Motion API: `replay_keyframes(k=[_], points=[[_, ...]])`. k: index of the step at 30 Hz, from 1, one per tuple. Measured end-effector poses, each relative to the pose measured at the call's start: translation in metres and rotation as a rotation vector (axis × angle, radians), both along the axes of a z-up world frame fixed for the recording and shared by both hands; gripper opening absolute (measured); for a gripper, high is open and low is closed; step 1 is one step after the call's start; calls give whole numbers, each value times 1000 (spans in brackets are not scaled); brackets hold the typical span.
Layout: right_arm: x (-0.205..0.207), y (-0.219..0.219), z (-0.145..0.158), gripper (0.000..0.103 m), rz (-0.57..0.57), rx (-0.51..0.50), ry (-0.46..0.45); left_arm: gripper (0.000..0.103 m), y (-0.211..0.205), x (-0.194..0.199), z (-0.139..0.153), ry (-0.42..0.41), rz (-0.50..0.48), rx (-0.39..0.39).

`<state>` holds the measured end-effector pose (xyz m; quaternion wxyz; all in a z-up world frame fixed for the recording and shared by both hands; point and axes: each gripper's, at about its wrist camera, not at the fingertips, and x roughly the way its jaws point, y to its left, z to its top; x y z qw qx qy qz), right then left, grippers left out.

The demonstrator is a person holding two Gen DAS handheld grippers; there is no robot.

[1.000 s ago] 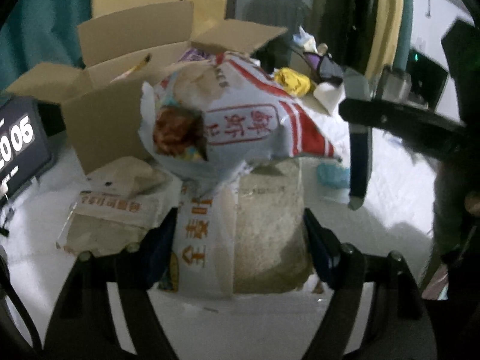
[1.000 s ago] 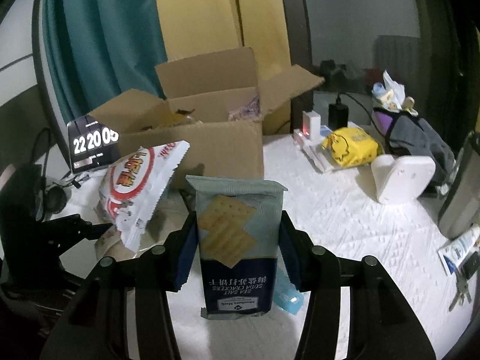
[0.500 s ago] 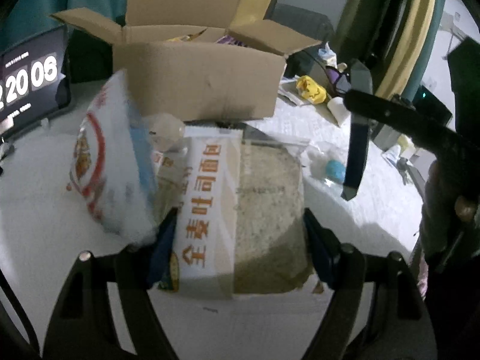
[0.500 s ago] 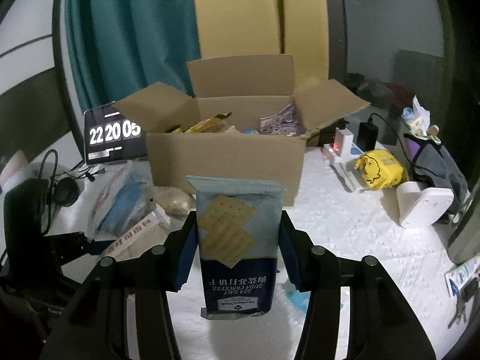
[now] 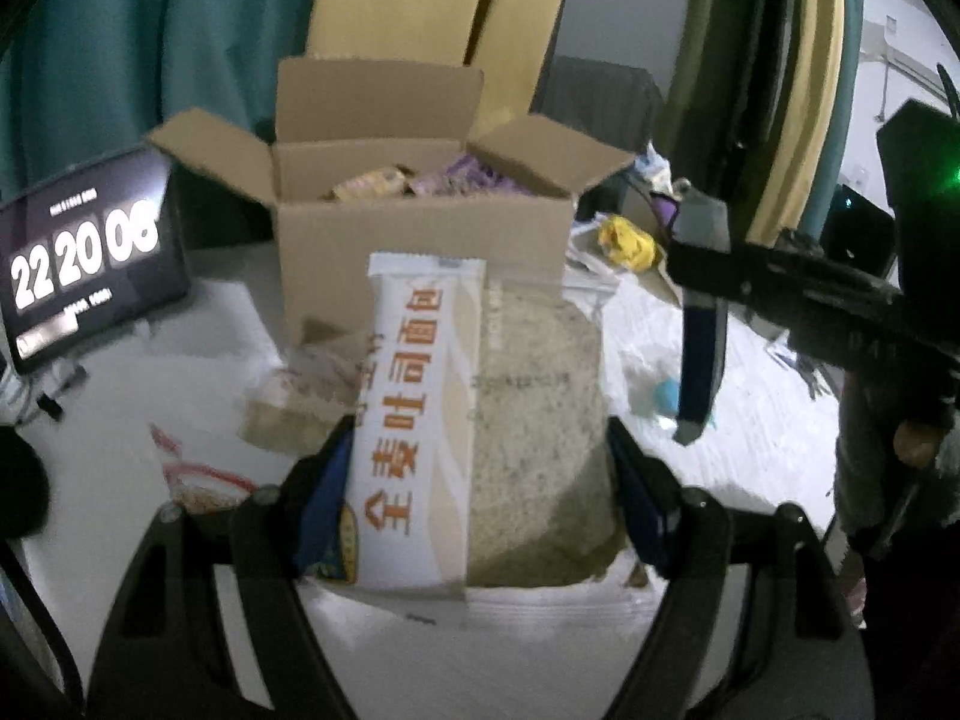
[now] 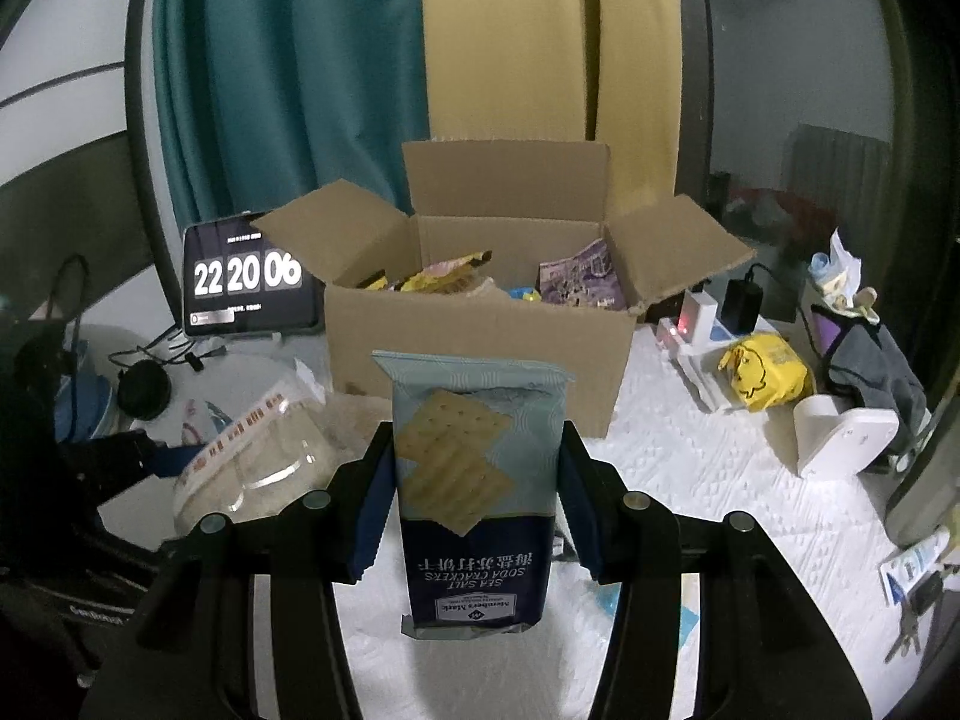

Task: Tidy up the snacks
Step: 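Lift the cracker box and bread bag and carry them over the box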

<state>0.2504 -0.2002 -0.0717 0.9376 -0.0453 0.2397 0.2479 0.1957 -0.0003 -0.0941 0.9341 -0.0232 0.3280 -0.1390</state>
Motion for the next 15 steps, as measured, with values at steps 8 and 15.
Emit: replay_keyframes(k=[8,15], points=[[27,2,16,54,-4,10,-29,79,11,36,29,-80,42,42],[77,6,31,54,-5,23,-45,79,19,87,52,-127,84,80]])
